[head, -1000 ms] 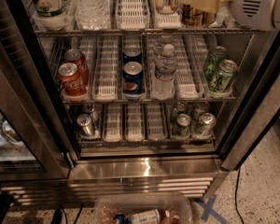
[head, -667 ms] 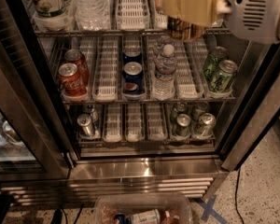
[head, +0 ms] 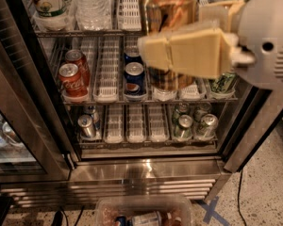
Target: Pick orange can from top shelf of fridge
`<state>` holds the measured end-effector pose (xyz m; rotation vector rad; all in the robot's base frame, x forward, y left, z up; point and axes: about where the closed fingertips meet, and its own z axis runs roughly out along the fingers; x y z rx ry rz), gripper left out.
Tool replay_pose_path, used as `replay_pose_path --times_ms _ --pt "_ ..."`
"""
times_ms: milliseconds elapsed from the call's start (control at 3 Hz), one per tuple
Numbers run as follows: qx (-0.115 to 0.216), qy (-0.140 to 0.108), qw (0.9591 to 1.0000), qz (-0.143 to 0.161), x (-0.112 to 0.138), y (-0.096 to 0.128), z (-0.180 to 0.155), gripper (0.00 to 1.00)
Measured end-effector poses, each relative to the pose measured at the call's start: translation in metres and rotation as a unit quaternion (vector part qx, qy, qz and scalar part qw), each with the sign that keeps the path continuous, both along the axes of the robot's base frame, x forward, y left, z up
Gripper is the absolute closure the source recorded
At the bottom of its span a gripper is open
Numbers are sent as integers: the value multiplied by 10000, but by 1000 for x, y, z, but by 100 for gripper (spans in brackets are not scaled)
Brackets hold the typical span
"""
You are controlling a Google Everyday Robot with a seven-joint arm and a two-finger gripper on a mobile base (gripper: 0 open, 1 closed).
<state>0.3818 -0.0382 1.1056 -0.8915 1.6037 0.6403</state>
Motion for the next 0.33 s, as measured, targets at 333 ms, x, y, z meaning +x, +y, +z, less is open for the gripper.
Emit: replay_pose_path --times_ms 333 --pt "-43 40 9999 152 -8 5 -1 100"
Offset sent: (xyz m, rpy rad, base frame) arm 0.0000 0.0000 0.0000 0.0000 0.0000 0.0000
